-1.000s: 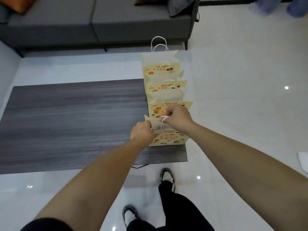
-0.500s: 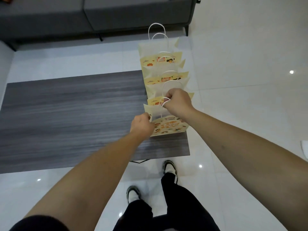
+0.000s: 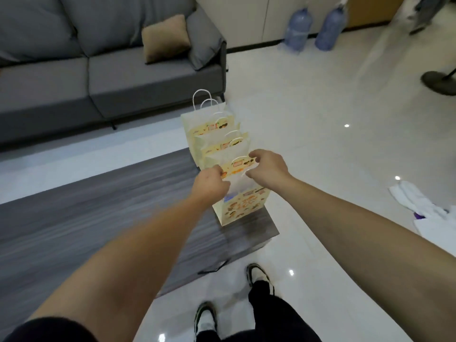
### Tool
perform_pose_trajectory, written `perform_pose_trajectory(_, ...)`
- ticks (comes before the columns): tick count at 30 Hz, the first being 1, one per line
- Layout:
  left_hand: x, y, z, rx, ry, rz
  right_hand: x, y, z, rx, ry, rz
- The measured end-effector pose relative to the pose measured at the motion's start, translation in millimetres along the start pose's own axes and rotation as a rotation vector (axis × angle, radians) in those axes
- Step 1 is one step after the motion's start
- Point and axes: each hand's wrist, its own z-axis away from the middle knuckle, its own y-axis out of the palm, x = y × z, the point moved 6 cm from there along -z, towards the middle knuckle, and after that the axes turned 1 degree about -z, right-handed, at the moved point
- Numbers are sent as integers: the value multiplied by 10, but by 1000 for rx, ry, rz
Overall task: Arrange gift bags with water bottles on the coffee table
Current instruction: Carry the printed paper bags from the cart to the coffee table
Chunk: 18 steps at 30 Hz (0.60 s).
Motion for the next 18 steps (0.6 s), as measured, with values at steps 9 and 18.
perform_pose_trajectory(9,-1246,-421,589,-29,439,-122,-431,-873,1140,-280,191,-47)
perform_pose_trajectory(18,-2969,131,1990,75,911,-190,-1494,-1820,2794,-596,441,-115)
